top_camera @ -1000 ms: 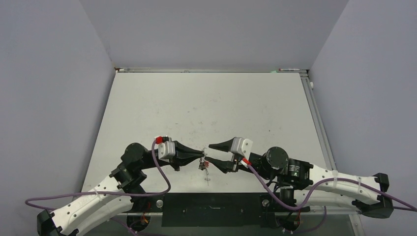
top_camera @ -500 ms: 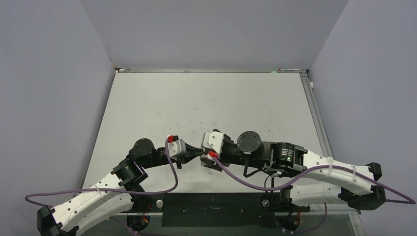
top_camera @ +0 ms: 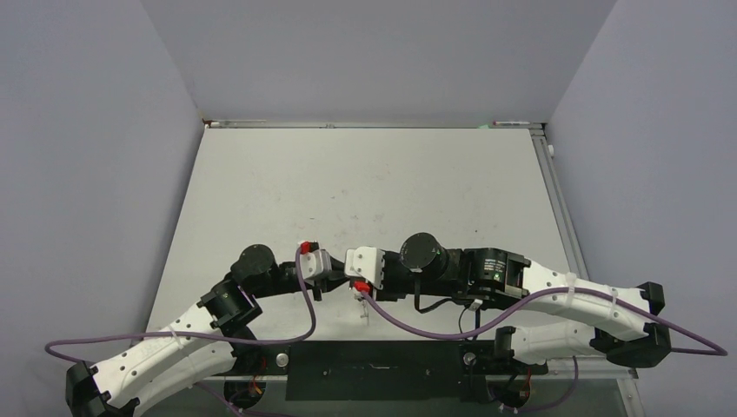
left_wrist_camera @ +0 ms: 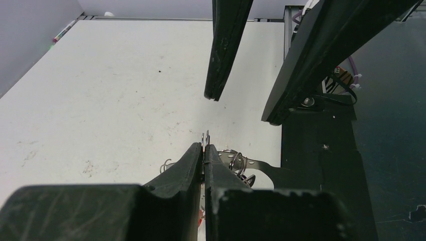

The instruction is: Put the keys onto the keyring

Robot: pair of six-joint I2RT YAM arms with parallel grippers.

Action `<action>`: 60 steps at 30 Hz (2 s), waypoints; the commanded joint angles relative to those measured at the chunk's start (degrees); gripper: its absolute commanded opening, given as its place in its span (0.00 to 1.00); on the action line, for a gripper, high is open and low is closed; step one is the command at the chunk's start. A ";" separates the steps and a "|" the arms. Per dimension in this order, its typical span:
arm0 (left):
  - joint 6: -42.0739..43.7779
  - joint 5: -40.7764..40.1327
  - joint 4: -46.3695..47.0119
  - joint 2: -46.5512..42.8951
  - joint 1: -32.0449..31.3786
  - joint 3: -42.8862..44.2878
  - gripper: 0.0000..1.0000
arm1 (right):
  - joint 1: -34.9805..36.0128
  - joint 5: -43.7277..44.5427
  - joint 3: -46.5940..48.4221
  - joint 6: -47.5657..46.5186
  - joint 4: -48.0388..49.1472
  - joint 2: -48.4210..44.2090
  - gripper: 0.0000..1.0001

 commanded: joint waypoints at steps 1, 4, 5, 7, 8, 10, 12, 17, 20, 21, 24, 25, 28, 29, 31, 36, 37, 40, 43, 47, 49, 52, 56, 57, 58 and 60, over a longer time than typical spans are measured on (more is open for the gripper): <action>0.70 2.45 2.50 -0.71 -0.37 3.35 0.00 | -1.04 0.36 1.97 -1.97 0.36 1.43 0.33; 0.59 2.92 2.57 -0.89 -0.40 3.35 0.00 | -2.38 0.34 1.86 -2.40 0.16 2.35 0.33; 0.61 3.03 2.71 -0.97 -0.43 3.28 0.00 | -2.85 0.08 1.78 -2.47 0.25 2.62 0.33; 0.45 3.47 2.85 -1.15 -0.43 3.22 0.00 | -3.69 -0.19 1.76 -2.69 0.08 3.19 0.32; 0.44 3.51 2.86 -1.26 -0.44 3.17 0.00 | -3.99 -0.24 1.75 -2.70 0.02 3.41 0.32; 0.42 3.75 2.93 -1.37 -0.43 3.17 0.00 | -4.55 -0.20 1.59 -2.83 -0.05 3.66 0.32; 0.44 4.04 2.94 -1.59 -0.46 3.09 0.00 | -5.08 -0.08 1.20 -2.79 0.04 3.79 0.32; 0.39 4.34 3.02 -1.90 -0.43 3.00 0.00 | -5.76 -0.90 0.84 -2.79 0.08 3.97 0.30; 0.43 4.46 3.03 -1.82 -0.52 3.00 0.00 | -6.03 -2.00 0.87 -2.70 -0.23 4.41 0.30; 0.44 4.41 3.03 -1.79 -0.47 3.04 0.00 | -6.05 -2.32 0.91 -2.65 -0.37 4.64 0.30; 0.51 4.29 2.90 -1.81 -0.50 3.07 0.00 | -6.11 -2.79 0.85 -2.57 -0.98 5.55 0.30; 0.52 4.23 2.86 -1.89 -0.51 3.03 0.00 | -6.13 -3.21 0.83 -2.56 -1.11 5.71 0.30; 0.57 3.75 2.70 -1.82 -0.51 3.08 0.00 | -6.14 -5.01 0.91 -2.62 -1.79 6.09 0.30; 0.61 3.74 2.68 -1.82 -0.53 3.08 0.00 | -6.17 -5.33 0.93 -2.61 -1.83 6.08 0.30; 0.61 3.96 2.68 -1.77 -0.57 3.07 0.00 | -6.14 -5.16 0.85 -2.66 -1.61 5.80 0.27; 0.55 4.26 2.77 -1.77 -0.54 3.01 0.00 | -6.19 -4.82 0.92 -2.86 -1.47 5.62 0.22; 0.53 4.35 2.84 -1.74 -0.52 3.00 0.00 | -6.24 -4.78 0.92 -2.88 -1.36 5.69 0.21; 0.45 4.49 2.99 -1.85 -0.55 3.00 0.00 | -6.18 -4.78 0.85 -2.87 -1.32 5.87 0.20; -0.01 5.00 3.48 -1.90 -0.54 2.82 0.00 | -6.19 -4.78 0.55 -2.97 -0.46 5.84 0.20; -0.42 5.63 4.03 -1.99 -0.53 2.69 0.00 | -6.21 -5.99 -0.11 -3.20 1.18 5.34 0.17; -0.66 5.89 4.31 -2.19 -0.53 2.57 0.00 | -6.19 -6.59 -0.24 -3.23 1.61 5.14 0.16; -0.77 6.36 4.59 -2.33 -0.55 2.39 0.00 | -6.15 -6.62 -1.19 -3.55 2.64 4.75 0.13; -0.93 6.92 4.79 -2.34 -0.61 2.30 0.00 | -6.15 -7.07 -1.97 -3.88 3.74 4.43 0.05; -0.89 7.04 4.83 -2.35 -0.62 2.29 0.00 | -6.15 -7.33 -2.22 -4.15 3.99 4.35 0.05; -0.88 7.18 4.87 -2.42 -0.55 2.25 0.00 | -6.21 -7.48 -2.57 -4.41 4.34 4.15 0.05; -0.82 7.17 5.04 -2.66 -0.58 2.06 0.00 | -6.16 -7.59 -3.56 -4.90 5.58 3.29 0.05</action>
